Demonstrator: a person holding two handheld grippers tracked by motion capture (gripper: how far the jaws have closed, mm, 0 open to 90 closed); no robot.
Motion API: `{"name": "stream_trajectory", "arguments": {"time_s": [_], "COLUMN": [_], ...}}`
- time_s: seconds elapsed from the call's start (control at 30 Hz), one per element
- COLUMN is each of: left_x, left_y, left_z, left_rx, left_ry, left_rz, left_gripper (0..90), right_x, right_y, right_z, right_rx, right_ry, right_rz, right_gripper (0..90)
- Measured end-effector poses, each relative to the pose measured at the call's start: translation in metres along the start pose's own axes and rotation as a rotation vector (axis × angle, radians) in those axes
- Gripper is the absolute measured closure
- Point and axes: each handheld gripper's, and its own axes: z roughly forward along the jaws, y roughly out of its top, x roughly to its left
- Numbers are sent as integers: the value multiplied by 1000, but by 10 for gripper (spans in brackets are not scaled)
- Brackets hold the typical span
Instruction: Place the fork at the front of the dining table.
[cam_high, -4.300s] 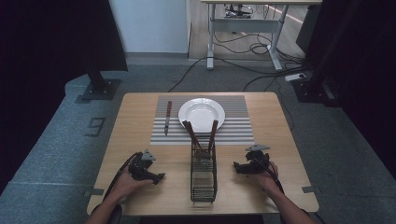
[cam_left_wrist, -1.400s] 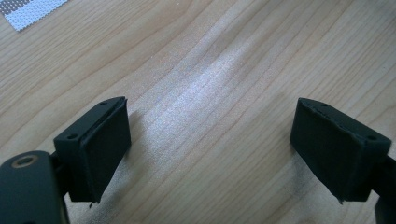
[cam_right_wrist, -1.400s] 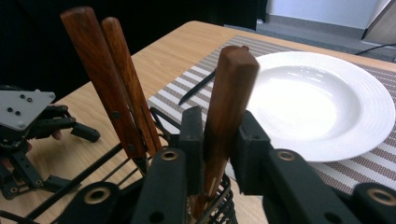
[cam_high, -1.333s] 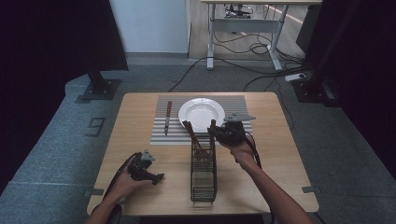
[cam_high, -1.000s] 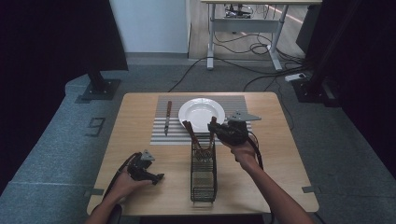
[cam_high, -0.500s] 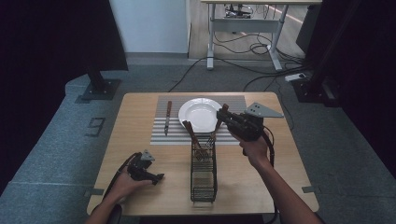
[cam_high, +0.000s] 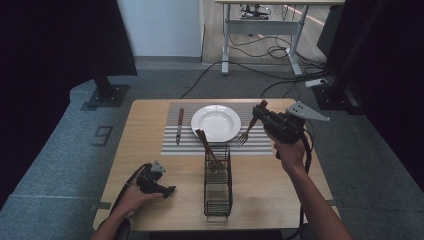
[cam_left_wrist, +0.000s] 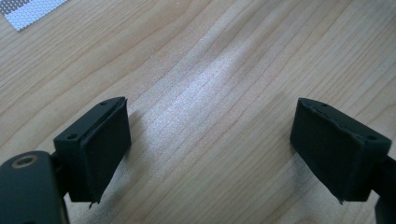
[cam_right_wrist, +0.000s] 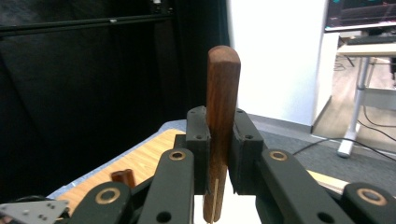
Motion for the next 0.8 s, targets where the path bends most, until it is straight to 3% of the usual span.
{"name": "stream_trajectory", "arguments": {"time_s": [0.47, 0.8], "left_x": [0, 1], "left_y": [0, 0], "left_z": [0, 0], "left_rx": [-2, -3], "left_ry": [0, -2], "left_rz": [1, 3], "left_gripper": [122, 122], "right_x": [-31, -48], "right_y": [-36, -52], "right_z": [18, 28], "right_rx": [106, 144], "right_ry": [-74, -121], "right_rz": [24, 33], "right_gripper": [800, 800]}}
